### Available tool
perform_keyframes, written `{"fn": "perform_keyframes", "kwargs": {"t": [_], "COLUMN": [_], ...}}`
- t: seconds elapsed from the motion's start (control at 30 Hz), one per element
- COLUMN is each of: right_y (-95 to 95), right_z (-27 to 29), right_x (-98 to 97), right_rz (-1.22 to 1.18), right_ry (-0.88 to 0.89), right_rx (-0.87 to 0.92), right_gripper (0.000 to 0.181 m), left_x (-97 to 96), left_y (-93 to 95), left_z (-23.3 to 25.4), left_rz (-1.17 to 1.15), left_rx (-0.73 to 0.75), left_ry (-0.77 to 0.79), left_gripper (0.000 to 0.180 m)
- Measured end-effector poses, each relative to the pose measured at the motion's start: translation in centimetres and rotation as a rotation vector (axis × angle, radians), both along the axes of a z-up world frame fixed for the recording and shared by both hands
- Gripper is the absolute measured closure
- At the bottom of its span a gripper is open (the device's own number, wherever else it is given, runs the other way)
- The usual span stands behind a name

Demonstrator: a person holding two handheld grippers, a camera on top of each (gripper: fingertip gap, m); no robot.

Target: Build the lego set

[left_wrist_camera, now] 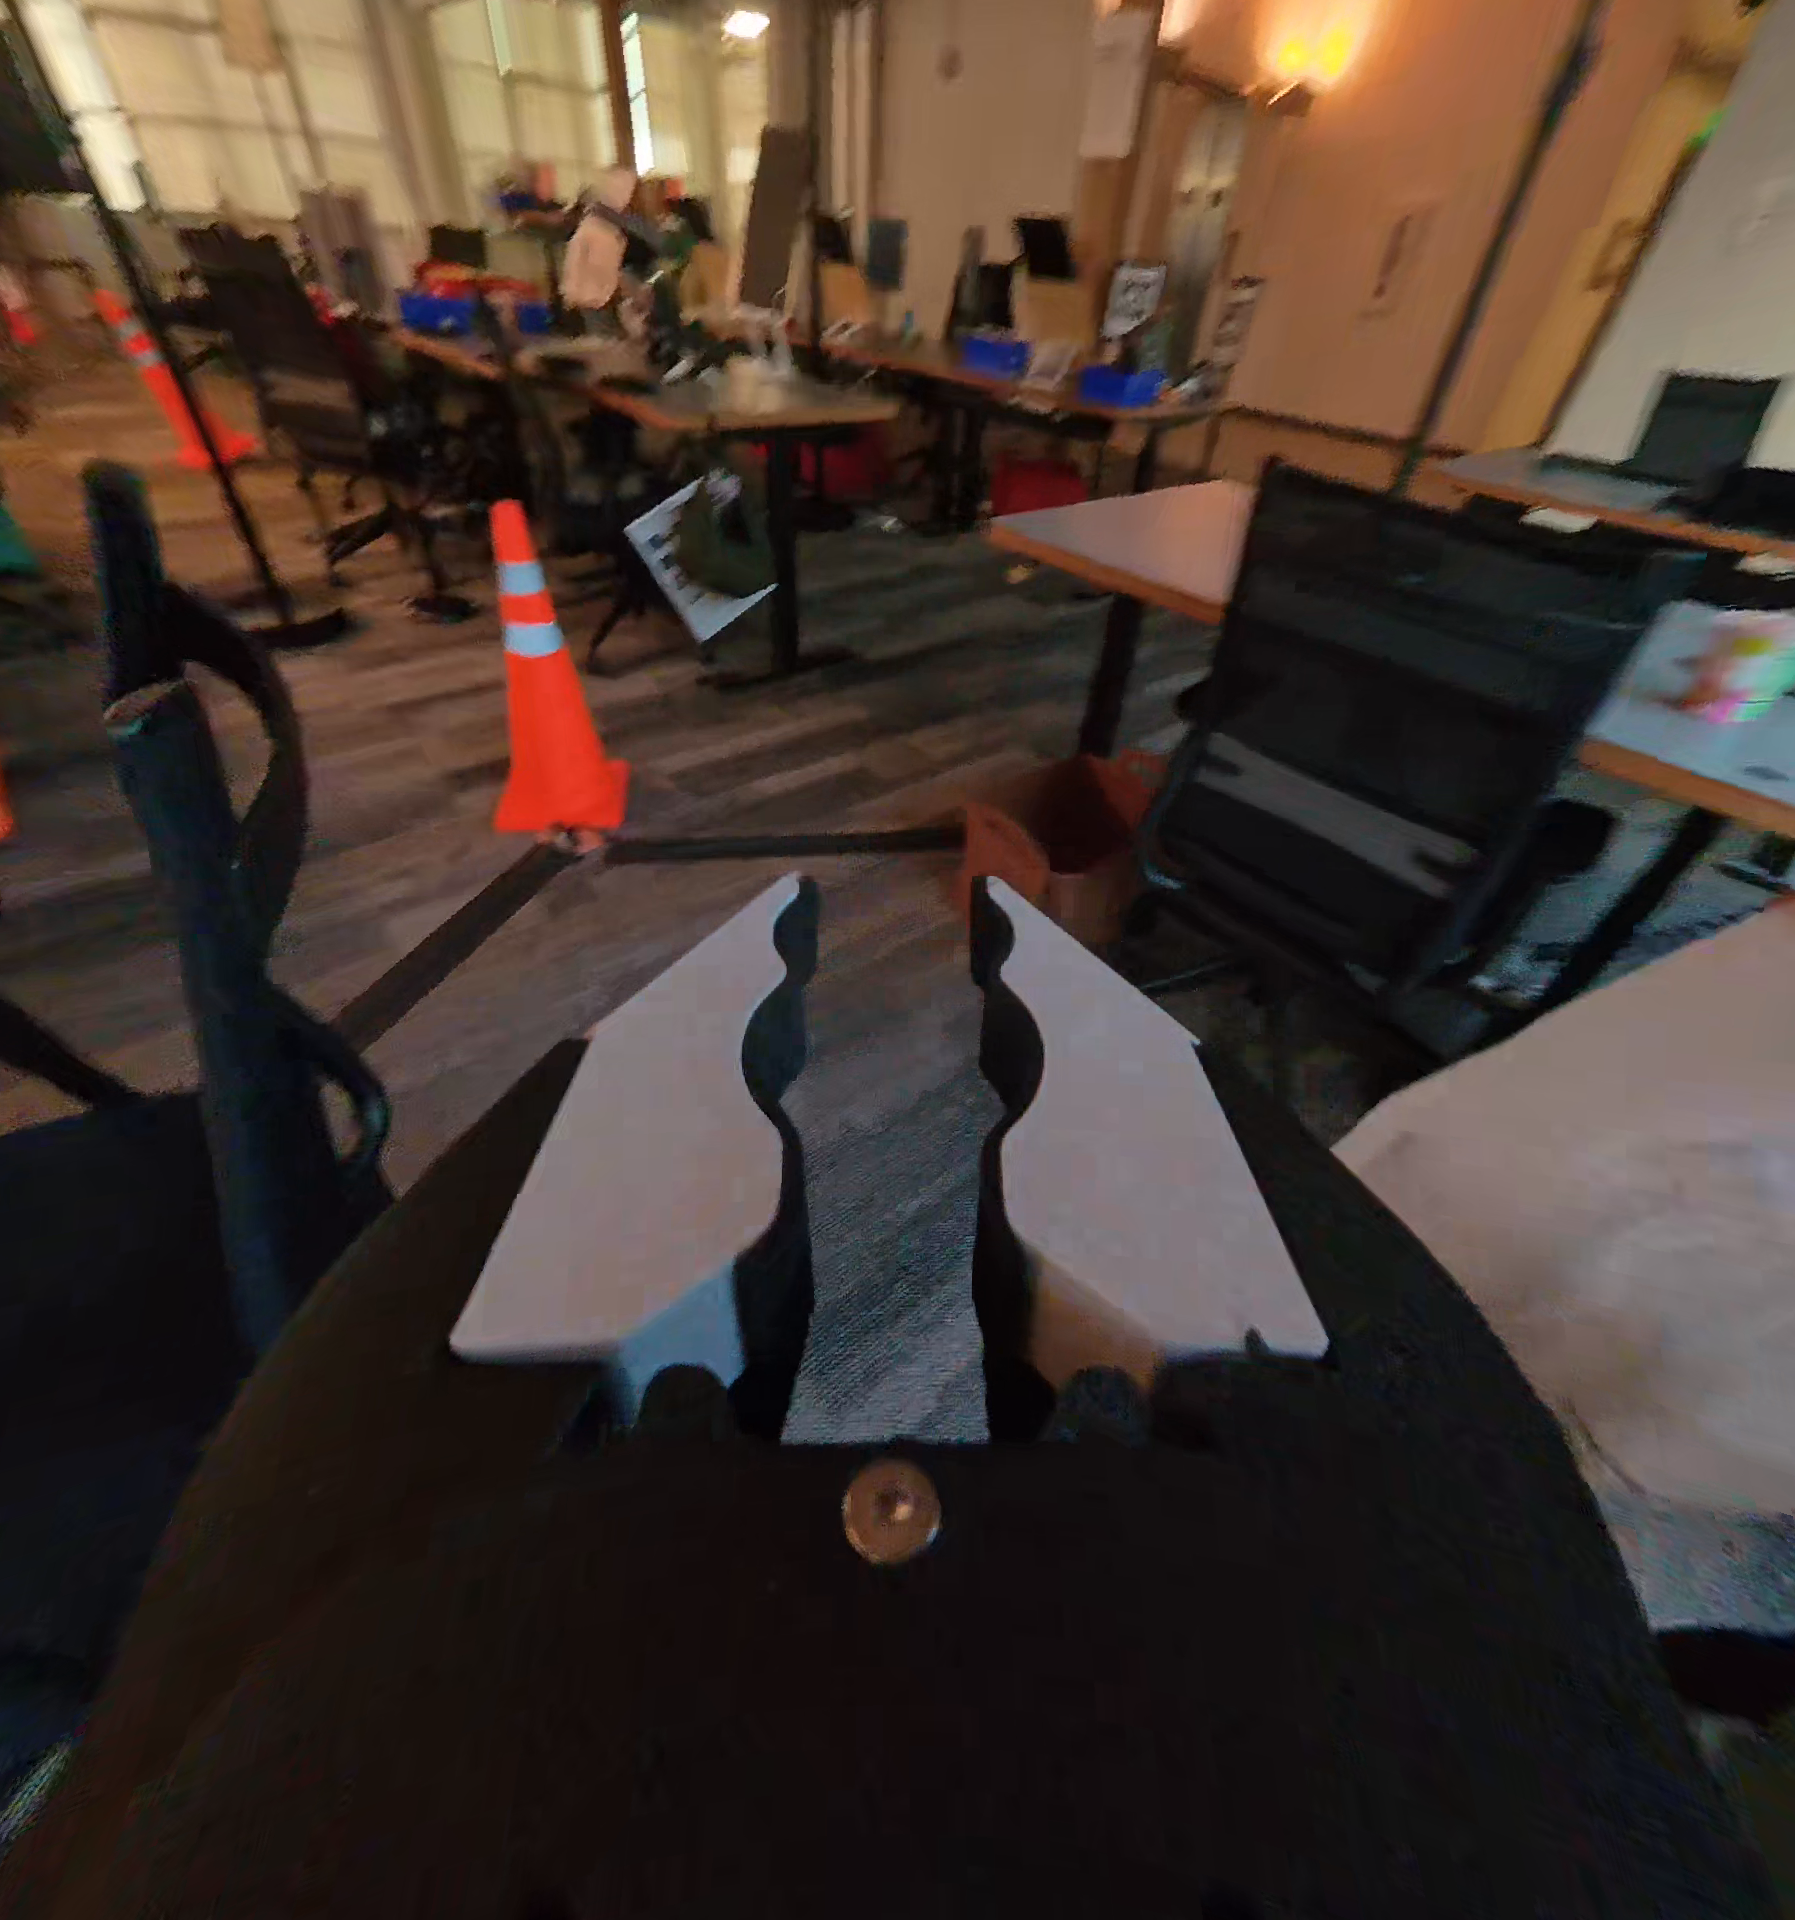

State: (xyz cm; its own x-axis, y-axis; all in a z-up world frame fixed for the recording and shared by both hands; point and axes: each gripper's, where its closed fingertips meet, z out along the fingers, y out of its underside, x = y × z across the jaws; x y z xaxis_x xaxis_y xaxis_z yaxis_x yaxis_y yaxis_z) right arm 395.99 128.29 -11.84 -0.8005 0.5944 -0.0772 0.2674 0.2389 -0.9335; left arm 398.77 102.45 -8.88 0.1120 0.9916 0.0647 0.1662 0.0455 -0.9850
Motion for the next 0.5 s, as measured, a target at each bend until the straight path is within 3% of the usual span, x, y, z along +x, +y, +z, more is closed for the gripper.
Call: {"fn": "perform_keyframes", "kwargs": {"t": [0.3, 0.5], "right_y": [-14.0, -23.4], "right_z": [7.2, 5.5], "right_x": [-30.8, -49.1], "right_rz": [0.252, 0.200], "right_ry": [0.101, 0.118], "right_rx": [-0.018, -0.037], "right_gripper": [0.181, 0.181], "left_x": [-19.2, -35.6], "left_y": [-16.0, -29.5], "left_z": [7.2, 6.6], "left_rz": [0.248, 0.246], "left_rx": [-0.028, -0.063], "left_ry": [0.041, 0.016], "left_gripper": [0.150, 0.144]}}
